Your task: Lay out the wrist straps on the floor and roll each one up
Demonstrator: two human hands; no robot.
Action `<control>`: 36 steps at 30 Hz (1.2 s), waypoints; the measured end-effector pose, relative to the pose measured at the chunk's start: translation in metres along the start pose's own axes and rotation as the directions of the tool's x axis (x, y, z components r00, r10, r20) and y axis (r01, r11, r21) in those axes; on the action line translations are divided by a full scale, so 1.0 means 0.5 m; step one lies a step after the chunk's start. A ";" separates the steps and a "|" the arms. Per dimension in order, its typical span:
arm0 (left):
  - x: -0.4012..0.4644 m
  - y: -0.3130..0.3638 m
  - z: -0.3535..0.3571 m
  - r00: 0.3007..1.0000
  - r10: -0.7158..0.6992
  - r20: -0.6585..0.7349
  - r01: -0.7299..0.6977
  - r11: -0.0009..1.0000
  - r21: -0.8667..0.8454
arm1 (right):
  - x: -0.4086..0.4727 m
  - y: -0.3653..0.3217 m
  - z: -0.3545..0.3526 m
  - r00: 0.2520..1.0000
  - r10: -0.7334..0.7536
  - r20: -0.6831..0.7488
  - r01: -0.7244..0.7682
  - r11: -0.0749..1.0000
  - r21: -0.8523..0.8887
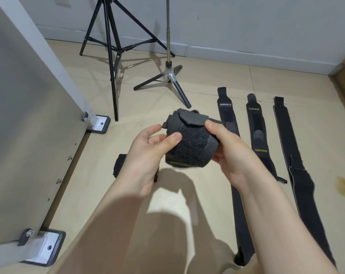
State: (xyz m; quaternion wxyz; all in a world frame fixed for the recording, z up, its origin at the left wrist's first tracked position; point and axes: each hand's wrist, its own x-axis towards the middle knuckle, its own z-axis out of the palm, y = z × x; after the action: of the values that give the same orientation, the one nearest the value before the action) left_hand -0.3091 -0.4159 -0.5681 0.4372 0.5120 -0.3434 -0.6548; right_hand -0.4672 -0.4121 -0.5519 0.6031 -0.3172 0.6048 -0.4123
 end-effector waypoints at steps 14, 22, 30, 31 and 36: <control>0.003 0.009 0.001 0.989 -0.028 -0.146 0.034 0.999 0.039 | -0.013 0.009 0.013 0.966 -0.222 0.133 0.237 0.966 -0.106; 0.002 0.028 -0.018 0.998 0.057 -0.041 -0.054 0.997 0.062 | -0.005 0.000 -0.001 0.997 0.074 -0.022 -0.068 0.979 0.192; -0.015 0.023 -0.012 0.993 0.065 0.098 -0.072 0.995 0.067 | -0.002 0.012 -0.001 0.978 0.202 0.058 -0.208 0.972 0.112; -0.013 0.025 -0.014 0.991 0.079 0.108 -0.086 0.994 0.060 | -0.003 0.011 0.000 0.974 0.209 0.086 -0.216 0.973 0.079; -0.018 0.028 -0.009 0.995 0.103 0.011 -0.103 0.992 0.069 | -0.002 0.009 -0.005 0.989 0.069 0.128 -0.062 0.997 -0.055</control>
State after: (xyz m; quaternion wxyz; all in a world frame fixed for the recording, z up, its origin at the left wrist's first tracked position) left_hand -0.3008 -0.4132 -0.5531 0.4510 0.5061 -0.3936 -0.6210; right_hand -0.4692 -0.4091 -0.5555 0.6461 -0.3387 0.5846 -0.3551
